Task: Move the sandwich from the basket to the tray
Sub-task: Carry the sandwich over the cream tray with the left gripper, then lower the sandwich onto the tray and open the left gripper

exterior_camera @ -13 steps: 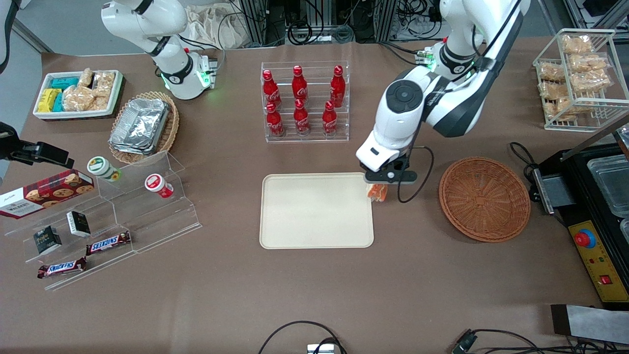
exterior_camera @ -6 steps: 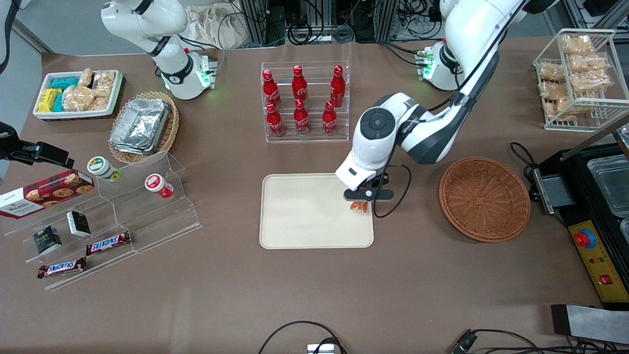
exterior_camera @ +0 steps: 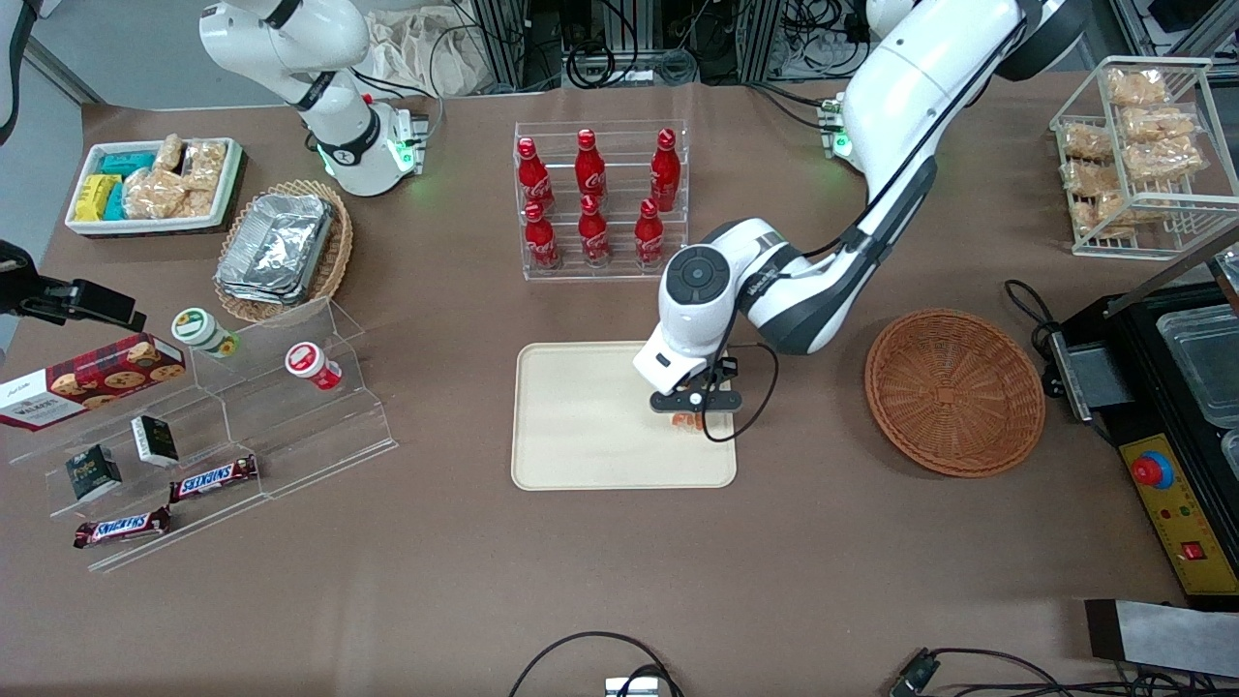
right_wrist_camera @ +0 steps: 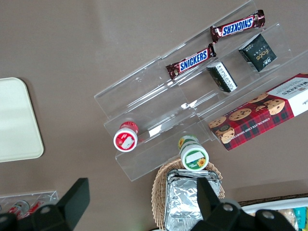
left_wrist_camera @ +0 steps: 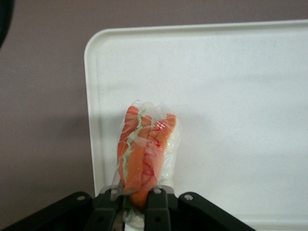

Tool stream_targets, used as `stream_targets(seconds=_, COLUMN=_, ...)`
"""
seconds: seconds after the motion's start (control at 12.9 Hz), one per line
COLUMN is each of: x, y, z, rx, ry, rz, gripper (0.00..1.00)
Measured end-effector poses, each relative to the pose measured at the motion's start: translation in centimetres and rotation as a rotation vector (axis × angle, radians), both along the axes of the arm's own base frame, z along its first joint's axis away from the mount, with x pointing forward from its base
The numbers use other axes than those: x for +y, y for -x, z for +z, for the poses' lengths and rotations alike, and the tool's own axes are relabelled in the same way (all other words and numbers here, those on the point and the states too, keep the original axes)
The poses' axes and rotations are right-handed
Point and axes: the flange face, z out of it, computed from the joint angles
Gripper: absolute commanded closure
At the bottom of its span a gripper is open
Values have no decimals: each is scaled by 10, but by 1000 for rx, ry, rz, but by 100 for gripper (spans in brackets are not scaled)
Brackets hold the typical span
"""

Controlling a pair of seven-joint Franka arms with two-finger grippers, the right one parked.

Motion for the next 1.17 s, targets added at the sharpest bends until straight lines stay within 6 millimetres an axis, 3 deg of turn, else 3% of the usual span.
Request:
stream_targets(seconds=0.23, x=-1, y=2, z=-14, rx=12, ry=-12, rz=-7, gripper=83)
stream_targets(seconds=0.54, x=-2, y=4, z=-26, rx=1, ry=-37, rz=0, gripper=53)
stream_targets(seconds=0.62, x=-2, y=4, z=-27, rx=2, ry=-38, rz=0, gripper=39)
stream_targets(seconds=0.93, x=-2, y=3, z=-28, rx=1, ry=-38, rz=5, gripper=13)
stream_targets(seconds=1.01, x=-2, y=1, z=-26, rx=-2, ry=-36, rz=9, gripper=0)
stream_targets(seconds=1.17, x=-1, y=-5, z=-20, rx=-13, ry=-29, rz=26, gripper=0)
